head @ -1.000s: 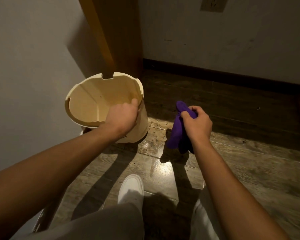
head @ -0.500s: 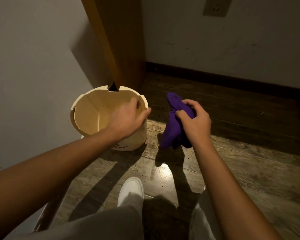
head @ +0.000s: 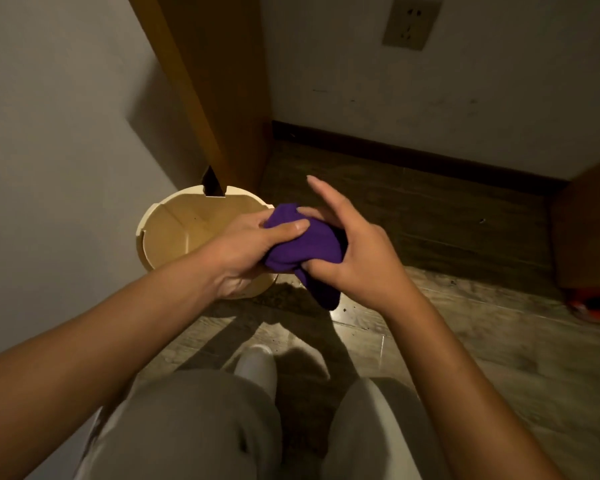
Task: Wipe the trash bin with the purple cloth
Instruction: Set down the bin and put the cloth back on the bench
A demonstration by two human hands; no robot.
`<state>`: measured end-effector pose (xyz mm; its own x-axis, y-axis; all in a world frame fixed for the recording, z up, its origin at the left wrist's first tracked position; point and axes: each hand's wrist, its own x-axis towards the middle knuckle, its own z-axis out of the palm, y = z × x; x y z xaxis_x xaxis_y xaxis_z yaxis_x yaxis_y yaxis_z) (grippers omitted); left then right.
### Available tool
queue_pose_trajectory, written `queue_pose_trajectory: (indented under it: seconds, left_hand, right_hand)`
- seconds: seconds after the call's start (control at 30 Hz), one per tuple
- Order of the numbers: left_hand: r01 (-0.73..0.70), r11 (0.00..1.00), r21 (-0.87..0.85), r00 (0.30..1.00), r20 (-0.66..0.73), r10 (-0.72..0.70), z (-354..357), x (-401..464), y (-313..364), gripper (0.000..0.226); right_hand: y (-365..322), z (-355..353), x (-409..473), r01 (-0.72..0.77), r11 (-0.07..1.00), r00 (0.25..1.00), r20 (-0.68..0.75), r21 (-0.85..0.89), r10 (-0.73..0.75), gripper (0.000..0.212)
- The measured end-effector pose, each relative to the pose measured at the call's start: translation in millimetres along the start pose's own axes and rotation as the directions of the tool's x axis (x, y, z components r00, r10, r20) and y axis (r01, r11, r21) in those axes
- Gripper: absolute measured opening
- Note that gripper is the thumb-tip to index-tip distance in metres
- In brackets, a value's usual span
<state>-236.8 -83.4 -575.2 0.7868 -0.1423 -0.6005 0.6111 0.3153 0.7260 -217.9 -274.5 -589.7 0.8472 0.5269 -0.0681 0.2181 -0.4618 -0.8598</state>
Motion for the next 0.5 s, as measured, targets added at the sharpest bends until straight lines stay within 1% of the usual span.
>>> queue_pose_trajectory:
  seconds: [0.07, 0.1, 0.13, 0.17, 0.2, 0.23, 0.27, 0.3, 0.33, 0.4, 0.5]
  left_hand:
    - [-0.051, 0.999, -0.005, 0.998, -0.032, 0.051, 7, -18, 13, 0.037]
    - [-0.074, 0.997, 0.012, 0.996, -0.046, 0.074, 11, -29, 25, 0.038]
    - [-0.088, 0.995, 0.048, 0.994, -0.055, 0.091, 15, -42, 40, 0.040]
    - [-0.104, 0.991, 0.087, 0.993, -0.048, 0.108, 19, -56, 53, 0.042]
    - [-0.124, 0.985, 0.121, 0.991, -0.036, 0.129, 24, -71, 66, 0.043]
    - [-0.140, 0.980, 0.142, 0.989, -0.025, 0.145, 30, -85, 81, 0.042]
    - [-0.145, 0.978, 0.150, 0.988, -0.026, 0.151, 35, -98, 95, 0.041]
    - [-0.149, 0.978, 0.147, 0.987, -0.034, 0.155, 40, -110, 107, 0.040]
    - [-0.148, 0.980, 0.132, 0.988, -0.030, 0.154, 46, -122, 121, 0.039]
    - [-0.145, 0.988, 0.060, 0.989, 0.013, 0.145, 59, -146, 148, 0.042]
    - [-0.129, 0.990, -0.060, 0.988, 0.081, 0.133, 83, -183, 188, 0.047]
  right_hand:
    - [-16, -11, -11, -0.050, 0.995, 0.998, -0.039, 0.088, 0.053, 0.098]
    - [-28, -19, -16, -0.095, 0.976, 0.990, -0.087, 0.196, 0.114, 0.091]
    - [-41, -29, -22, -0.164, 0.931, 0.962, -0.157, 0.325, 0.224, 0.083]
    - [-55, -38, -29, -0.237, 0.872, 0.906, -0.226, 0.429, 0.357, 0.078]
    - [-67, -48, -37, -0.319, 0.807, 0.832, -0.260, 0.497, 0.490, 0.076]
    - [-78, -58, -44, -0.404, 0.730, 0.758, -0.244, 0.551, 0.605, 0.078]
    - [-90, -67, -50, -0.473, 0.644, 0.696, -0.193, 0.601, 0.692, 0.081]
    - [-102, -74, -55, -0.522, 0.567, 0.653, -0.128, 0.637, 0.746, 0.084]
    - [-118, -81, -59, -0.555, 0.497, 0.627, -0.058, 0.667, 0.777, 0.085]
    - [-156, -97, -65, -0.539, 0.392, 0.622, 0.038, 0.745, 0.782, 0.082]
    - [-217, -130, -68, -0.364, 0.235, 0.675, 0.081, 0.901, 0.733, 0.082]
